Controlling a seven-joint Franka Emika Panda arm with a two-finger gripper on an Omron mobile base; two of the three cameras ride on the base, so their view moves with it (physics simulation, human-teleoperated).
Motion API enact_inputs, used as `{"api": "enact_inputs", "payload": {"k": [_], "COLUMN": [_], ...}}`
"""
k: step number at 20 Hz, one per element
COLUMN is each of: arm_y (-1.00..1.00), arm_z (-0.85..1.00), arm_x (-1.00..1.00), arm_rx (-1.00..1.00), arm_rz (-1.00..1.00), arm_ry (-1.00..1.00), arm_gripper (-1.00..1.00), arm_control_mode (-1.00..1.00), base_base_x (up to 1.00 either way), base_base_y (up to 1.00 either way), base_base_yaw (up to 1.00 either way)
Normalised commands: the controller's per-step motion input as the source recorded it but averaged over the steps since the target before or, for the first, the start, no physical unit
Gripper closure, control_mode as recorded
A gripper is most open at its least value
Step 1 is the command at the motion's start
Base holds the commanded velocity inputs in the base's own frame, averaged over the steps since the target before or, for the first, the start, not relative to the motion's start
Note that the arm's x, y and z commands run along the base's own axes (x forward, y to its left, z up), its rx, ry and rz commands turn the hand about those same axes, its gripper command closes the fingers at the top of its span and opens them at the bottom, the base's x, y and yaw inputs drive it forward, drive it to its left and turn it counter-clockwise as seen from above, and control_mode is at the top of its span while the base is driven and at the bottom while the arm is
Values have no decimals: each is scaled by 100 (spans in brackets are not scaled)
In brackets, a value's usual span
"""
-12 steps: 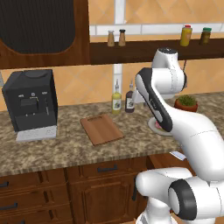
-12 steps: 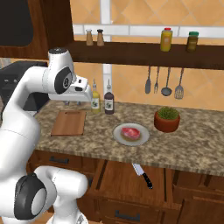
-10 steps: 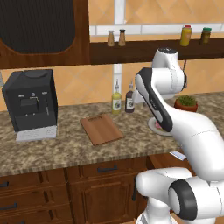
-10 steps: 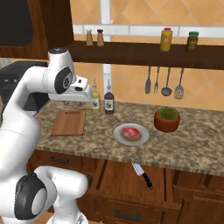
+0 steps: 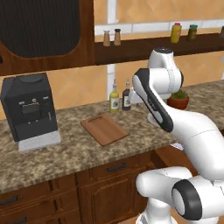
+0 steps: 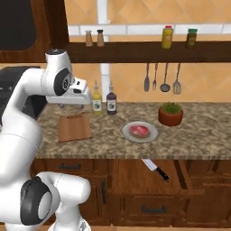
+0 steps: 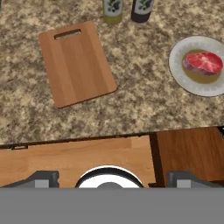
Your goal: Pick up the knife from the drawer and place it on the cutting board. Then place the meat from the plate to the cutting board.
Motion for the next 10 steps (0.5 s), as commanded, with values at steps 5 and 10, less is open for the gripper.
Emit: {"api": "enact_inputs", "payload": {"k": [5,10], "arm_y": [0,0], "arm_z": [0,0], "arm_x": [0,0], "arm_rx": [0,0], "arm_rz": [0,0], "arm_ry": [0,0], "arm_gripper": [-100,-100], "arm_control_mode": [100,100], "base_base_x": [5,25], "base_base_y": [35,40], "base_base_yaw": [-46,-47]}}
